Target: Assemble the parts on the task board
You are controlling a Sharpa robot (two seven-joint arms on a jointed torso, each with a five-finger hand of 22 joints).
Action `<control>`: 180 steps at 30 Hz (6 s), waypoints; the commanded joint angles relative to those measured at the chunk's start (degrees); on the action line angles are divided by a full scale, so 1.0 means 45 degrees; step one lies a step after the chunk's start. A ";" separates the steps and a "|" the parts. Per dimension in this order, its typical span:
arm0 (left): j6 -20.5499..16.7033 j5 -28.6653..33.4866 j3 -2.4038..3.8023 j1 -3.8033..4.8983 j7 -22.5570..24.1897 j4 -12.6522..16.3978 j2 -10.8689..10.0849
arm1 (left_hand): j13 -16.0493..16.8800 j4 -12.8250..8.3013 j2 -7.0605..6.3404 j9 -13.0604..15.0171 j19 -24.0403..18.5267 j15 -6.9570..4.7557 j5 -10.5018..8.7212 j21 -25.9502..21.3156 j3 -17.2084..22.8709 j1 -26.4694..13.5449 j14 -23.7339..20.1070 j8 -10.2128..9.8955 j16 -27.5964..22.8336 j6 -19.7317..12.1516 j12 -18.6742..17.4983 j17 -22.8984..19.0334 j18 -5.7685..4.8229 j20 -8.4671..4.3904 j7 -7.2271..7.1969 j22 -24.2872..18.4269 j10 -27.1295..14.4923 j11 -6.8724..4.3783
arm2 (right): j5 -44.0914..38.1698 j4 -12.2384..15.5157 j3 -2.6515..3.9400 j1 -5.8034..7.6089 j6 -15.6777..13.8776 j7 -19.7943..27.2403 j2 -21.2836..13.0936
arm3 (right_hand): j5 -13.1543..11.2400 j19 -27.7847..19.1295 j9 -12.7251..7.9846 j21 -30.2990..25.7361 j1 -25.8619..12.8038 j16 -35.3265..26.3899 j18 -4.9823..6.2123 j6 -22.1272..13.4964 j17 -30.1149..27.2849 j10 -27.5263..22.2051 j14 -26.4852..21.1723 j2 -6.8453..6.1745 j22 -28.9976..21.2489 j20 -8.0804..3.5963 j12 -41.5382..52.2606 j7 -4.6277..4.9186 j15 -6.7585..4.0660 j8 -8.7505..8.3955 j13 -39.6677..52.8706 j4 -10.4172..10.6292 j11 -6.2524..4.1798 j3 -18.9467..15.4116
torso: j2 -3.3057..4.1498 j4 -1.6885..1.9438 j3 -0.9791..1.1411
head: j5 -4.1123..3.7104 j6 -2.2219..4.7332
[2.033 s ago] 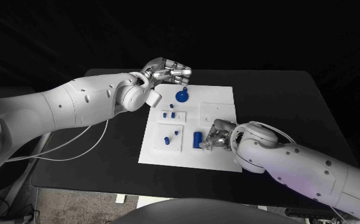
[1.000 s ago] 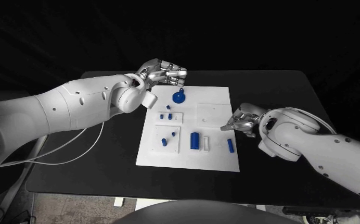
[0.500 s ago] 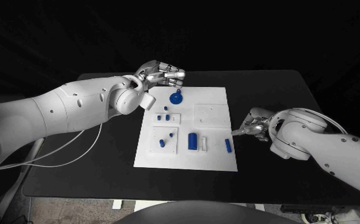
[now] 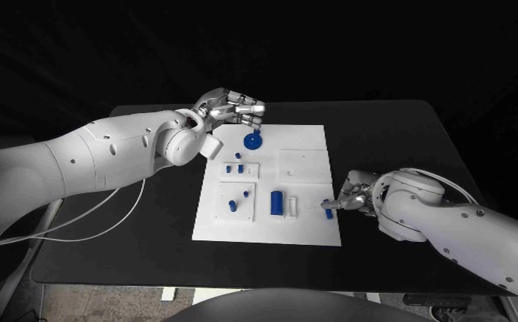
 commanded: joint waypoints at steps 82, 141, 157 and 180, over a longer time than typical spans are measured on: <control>0.0267 -0.0109 -0.0013 0.0007 -0.0153 0.0091 -0.0055 | 0.0017 0.0252 -0.0040 -0.0003 -0.0131 0.0075 -0.0058 0.0074 0.0083 -0.0227 -0.0124 -0.0005 0.0009 -0.0254 0.0025 0.0026 -0.0104 0.0006 0.0057 -0.0043 -0.0119 0.0021 | 0.2542 -0.0234 -0.0802 0.0193 -0.3626 0.0425 0.1040 | 0.5605 0.0423 -0.1198 0.0525 -0.0061 0.0142 0.0256 -0.0898 0.0140 -0.0202 0.0038 0.1407 0.1240 0.0240 0.0304 0.0510 0.0153 0.0018 -0.0059 -0.6724 0.0127 0.3564 | 0.0001 -0.0006 -0.0011 | 0.0214 -0.0093; 0.0299 -0.0121 -0.0017 0.0008 -0.0175 0.0084 -0.0087 | 0.0017 0.0251 -0.0056 -0.0003 -0.0139 0.0072 -0.0071 0.0081 0.0089 -0.0242 -0.0122 -0.0003 0.0010 -0.0241 0.0026 0.0031 -0.0107 0.0006 0.0055 -0.0044 -0.0110 0.0019 | -0.6228 -0.0075 -0.1465 0.0412 -0.0226 0.3599 0.1185 | 0.2359 0.0347 -0.1141 0.0615 0.1930 0.0152 0.0293 -0.1085 0.0683 -0.0463 0.0073 0.0345 0.1315 0.0424 0.0032 0.0497 0.0324 0.0028 -0.0408 -0.4112 0.0292 -0.0394 | -0.0001 -0.0016 0.0001 | 0.0284 -0.0131; 0.0338 -0.0122 -0.0017 0.0008 -0.0202 0.0066 -0.0066 | 0.0017 0.0251 -0.0056 -0.0003 -0.0139 0.0072 -0.0071 0.0081 0.0089 -0.0242 -0.0122 -0.0003 0.0010 -0.0241 0.0026 0.0031 -0.0107 0.0006 0.0055 -0.0044 -0.0110 0.0019 | -0.8029 -0.0600 -0.1940 0.0413 0.0273 0.2899 0.1793 | 0.1558 0.0353 -0.1149 0.0628 0.1173 0.0099 0.0260 -0.0773 0.0730 -0.0460 0.0106 0.0269 0.1303 0.0404 -0.0034 0.0429 0.0304 0.0018 -0.0521 -0.5024 0.0244 0.2444 | 0.0001 -0.0001 -0.0004 | 0.0277 -0.0161; 0.0369 -0.0220 -0.0017 0.0008 -0.0301 0.0054 -0.0050 | 0.0017 0.0250 -0.0035 -0.0003 -0.0143 0.0074 -0.0069 0.0084 0.0089 -0.0225 -0.0128 -0.0003 0.0008 -0.0231 0.0025 0.0033 -0.0107 0.0006 0.0049 -0.0046 -0.0113 0.0018 | -0.8224 -0.0851 -0.2312 0.0413 0.2035 0.2204 0.2060 | 0.3569 0.0336 -0.1143 0.0537 -0.0123 -0.0011 0.0087 0.0364 0.0592 -0.0417 0.0114 0.1108 0.1283 0.0287 -0.0106 0.0104 0.0194 0.0027 -0.0534 -0.5680 0.0027 0.4157 | -0.0001 -0.0020 -0.0005 | 0.0275 -0.0229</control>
